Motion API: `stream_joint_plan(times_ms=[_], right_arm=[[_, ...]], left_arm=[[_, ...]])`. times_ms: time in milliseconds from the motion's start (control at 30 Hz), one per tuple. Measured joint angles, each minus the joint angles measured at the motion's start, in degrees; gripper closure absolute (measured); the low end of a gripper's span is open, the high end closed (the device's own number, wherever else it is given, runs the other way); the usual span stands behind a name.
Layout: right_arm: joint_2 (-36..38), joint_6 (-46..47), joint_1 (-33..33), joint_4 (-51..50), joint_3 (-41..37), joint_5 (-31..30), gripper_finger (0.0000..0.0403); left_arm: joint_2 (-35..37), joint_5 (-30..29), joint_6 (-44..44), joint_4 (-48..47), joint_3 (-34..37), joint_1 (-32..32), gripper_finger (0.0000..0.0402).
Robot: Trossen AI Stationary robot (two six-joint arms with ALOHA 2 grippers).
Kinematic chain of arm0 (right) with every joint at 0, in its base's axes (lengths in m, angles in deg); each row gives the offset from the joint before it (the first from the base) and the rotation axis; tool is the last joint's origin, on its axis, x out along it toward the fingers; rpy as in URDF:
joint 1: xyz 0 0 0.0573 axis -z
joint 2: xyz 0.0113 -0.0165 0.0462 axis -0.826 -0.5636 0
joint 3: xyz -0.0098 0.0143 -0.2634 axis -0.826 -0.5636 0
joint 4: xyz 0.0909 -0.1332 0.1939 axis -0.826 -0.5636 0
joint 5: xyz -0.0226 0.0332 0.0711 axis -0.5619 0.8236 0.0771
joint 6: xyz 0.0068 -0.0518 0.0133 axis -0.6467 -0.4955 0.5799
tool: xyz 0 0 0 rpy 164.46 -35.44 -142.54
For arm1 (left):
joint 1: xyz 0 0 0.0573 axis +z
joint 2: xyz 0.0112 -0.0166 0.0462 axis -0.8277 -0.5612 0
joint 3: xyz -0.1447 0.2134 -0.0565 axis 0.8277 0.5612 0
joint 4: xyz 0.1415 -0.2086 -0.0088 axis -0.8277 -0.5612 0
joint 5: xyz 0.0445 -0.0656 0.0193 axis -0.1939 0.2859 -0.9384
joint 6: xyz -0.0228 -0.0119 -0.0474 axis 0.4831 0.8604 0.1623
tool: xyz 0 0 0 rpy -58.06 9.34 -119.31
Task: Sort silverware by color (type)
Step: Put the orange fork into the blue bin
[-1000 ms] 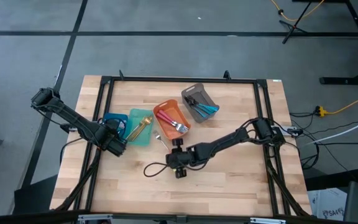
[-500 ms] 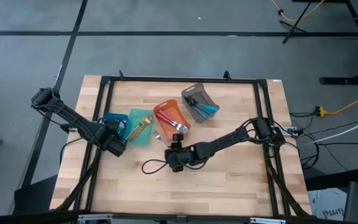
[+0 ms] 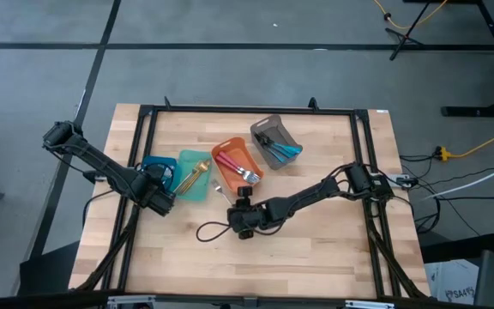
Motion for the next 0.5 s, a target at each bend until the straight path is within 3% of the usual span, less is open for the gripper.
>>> stream_joint_plan(times_ms=[500], right_arm=[[-0.2, 1.8, 0.0, 1.0, 0.0, 3.6, 0.0299]], left_arm=[[0.0, 0.0, 0.0, 0.0, 0.0, 0.0, 0.0341]])
